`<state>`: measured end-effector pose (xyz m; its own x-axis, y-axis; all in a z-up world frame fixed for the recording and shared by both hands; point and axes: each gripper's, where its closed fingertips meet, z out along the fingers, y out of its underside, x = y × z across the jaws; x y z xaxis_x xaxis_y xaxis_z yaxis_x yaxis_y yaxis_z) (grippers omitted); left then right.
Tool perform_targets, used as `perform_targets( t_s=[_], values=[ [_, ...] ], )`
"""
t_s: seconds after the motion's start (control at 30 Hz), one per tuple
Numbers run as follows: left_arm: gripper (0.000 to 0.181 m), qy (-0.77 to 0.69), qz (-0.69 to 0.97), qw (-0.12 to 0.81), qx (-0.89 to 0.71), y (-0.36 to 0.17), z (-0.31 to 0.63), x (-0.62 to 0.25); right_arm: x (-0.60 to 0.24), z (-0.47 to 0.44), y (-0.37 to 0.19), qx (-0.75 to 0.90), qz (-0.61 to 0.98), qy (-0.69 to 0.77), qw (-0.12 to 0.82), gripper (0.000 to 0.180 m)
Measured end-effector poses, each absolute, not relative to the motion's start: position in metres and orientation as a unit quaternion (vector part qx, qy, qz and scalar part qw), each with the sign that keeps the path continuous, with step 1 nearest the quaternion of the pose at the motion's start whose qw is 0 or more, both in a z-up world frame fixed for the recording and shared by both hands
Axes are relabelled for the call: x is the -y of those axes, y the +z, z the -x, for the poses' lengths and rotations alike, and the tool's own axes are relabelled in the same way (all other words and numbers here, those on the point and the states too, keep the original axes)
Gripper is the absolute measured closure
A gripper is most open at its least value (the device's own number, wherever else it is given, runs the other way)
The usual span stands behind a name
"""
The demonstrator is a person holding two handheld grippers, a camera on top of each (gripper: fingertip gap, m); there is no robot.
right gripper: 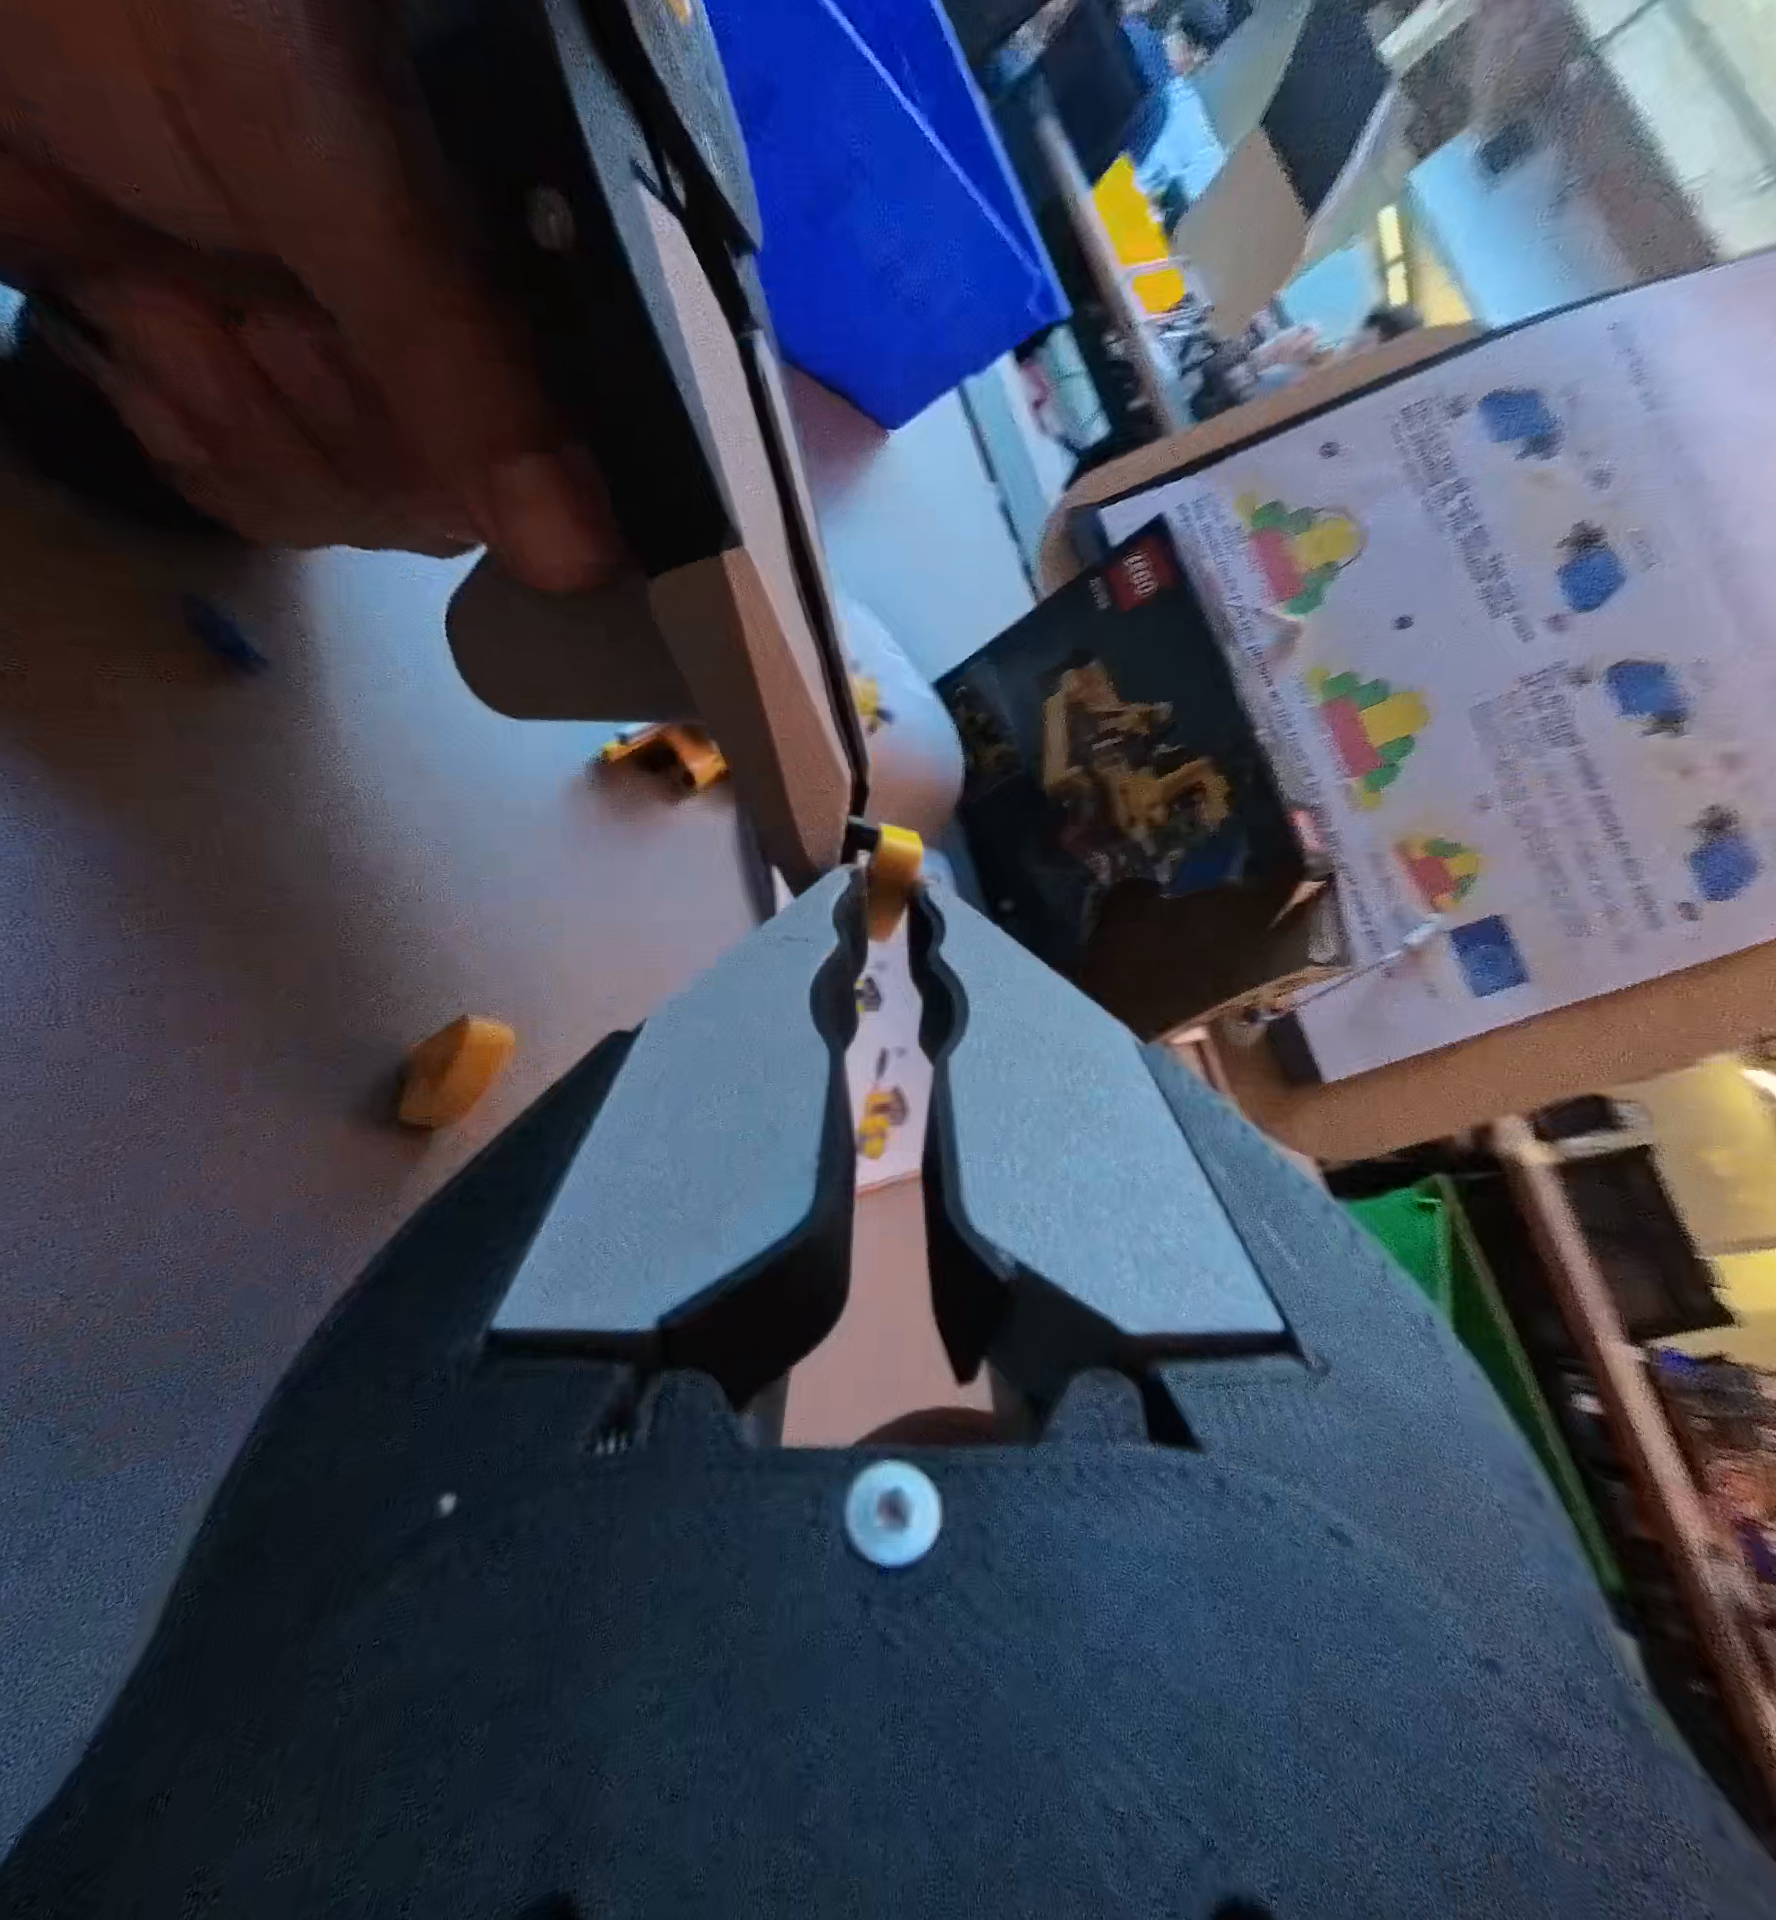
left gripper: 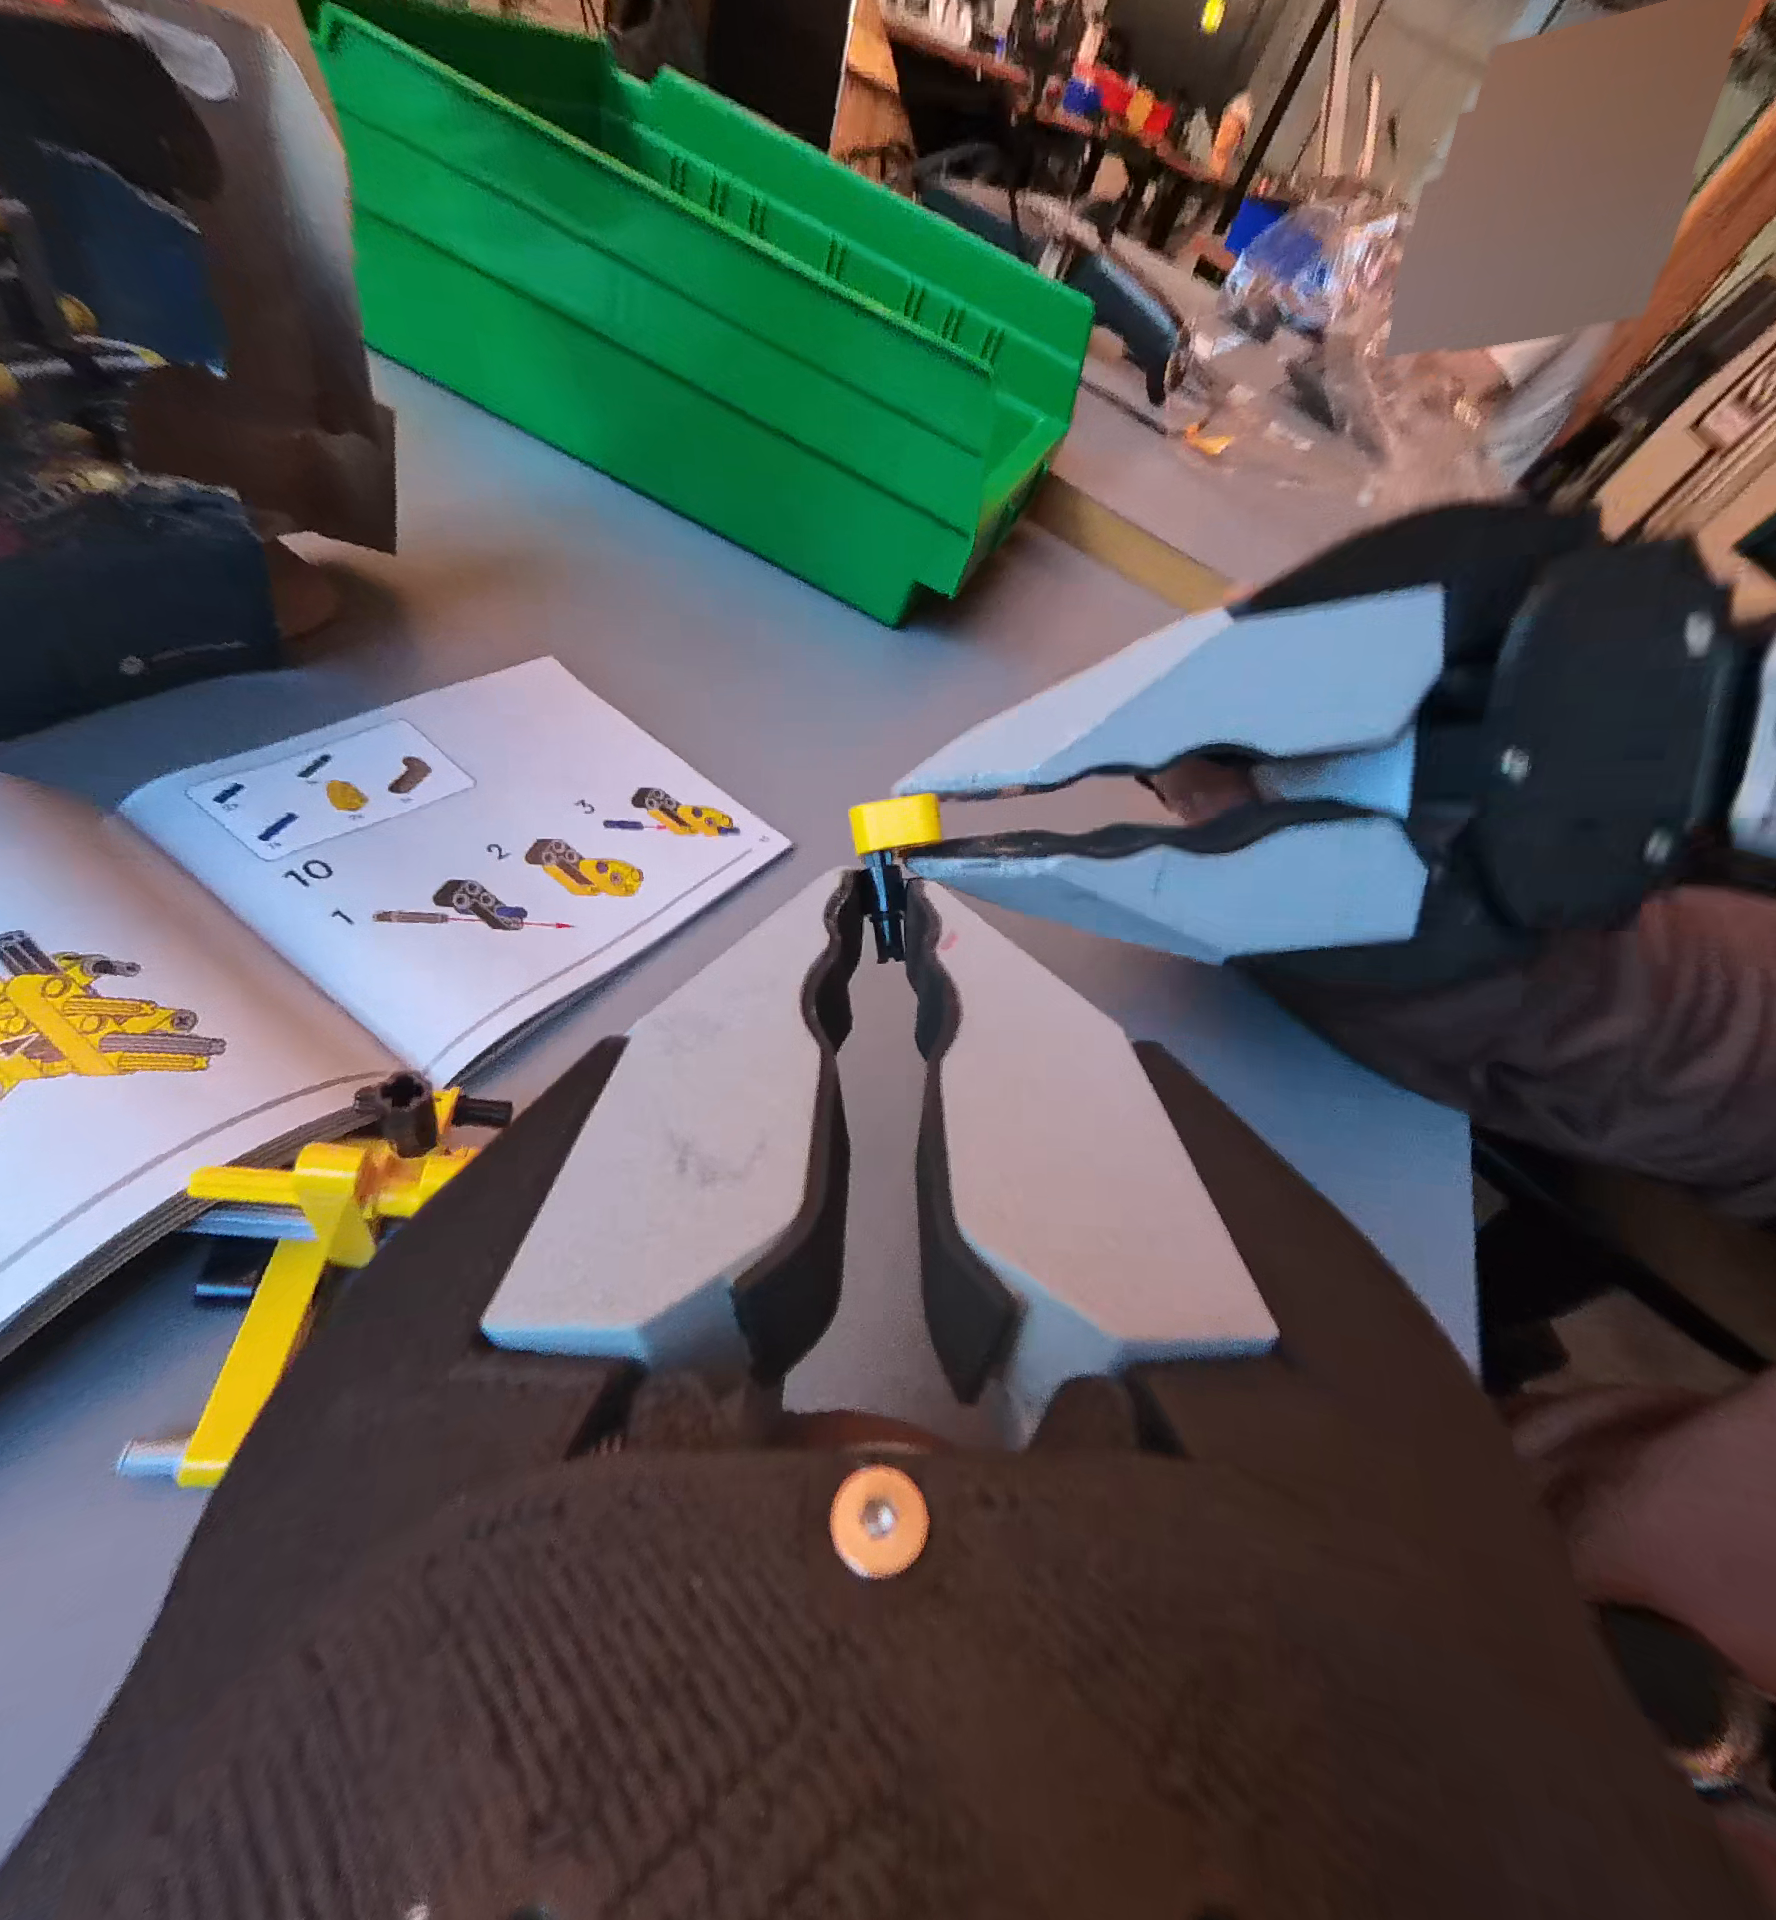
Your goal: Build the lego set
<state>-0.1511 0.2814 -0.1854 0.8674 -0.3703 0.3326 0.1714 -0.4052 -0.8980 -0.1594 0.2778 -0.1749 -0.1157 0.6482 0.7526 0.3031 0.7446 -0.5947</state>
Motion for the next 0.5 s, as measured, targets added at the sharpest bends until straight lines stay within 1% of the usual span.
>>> perform_targets(
  t_s=[0.03, 0.1, 0.2, 0.27, 0.3, 0.33, 0.4, 0.43, 0.5],
  values=[
    [0.176, -0.259, 0.795, 0.545, -0.055, -0.183, 0.152, -0.282, -0.278, 0.16, -0.172, 0.724, 0.312, 0.115, 0.605, 0.175],
    [0.176, -0.296, 0.78, 0.551, -0.04, -0.178, 0.151, -0.281, -0.276, 0.159, -0.167, 0.714, 0.278, 0.062, 0.64, 0.176],
    [0.176, -0.353, 0.751, 0.557, -0.031, -0.167, 0.147, -0.28, -0.274, 0.155, -0.154, 0.691, 0.231, 0.029, 0.684, 0.176],
    [0.176, -0.347, 0.747, 0.566, -0.034, -0.163, 0.147, -0.281, -0.276, 0.156, -0.15, 0.684, 0.233, 0.04, 0.69, 0.176],
    [0.176, -0.35, 0.747, 0.565, -0.028, -0.164, 0.148, -0.282, -0.277, 0.158, -0.152, 0.689, 0.257, 0.085, 0.672, 0.176],
    [0.176, -0.367, 0.745, 0.556, -0.017, -0.167, 0.149, -0.282, -0.275, 0.16, -0.155, 0.695, 0.293, 0.163, 0.636, 0.176],
    [0.176, -0.431, 0.725, 0.538, -0.005, -0.165, 0.145, -0.276, -0.269, 0.157, -0.152, 0.682, 0.352, 0.35, 0.537, 0.175],
    [0.176, -0.447, 0.719, 0.533, 0.005, -0.164, 0.145, -0.276, -0.27, 0.151, -0.145, 0.669, 0.361, 0.404, 0.508, 0.18],
    [0.176, -0.461, 0.709, 0.533, 0.014, -0.162, 0.148, -0.276, -0.281, 0.139, -0.136, 0.654, 0.359, 0.433, 0.507, 0.18]
  ],
)
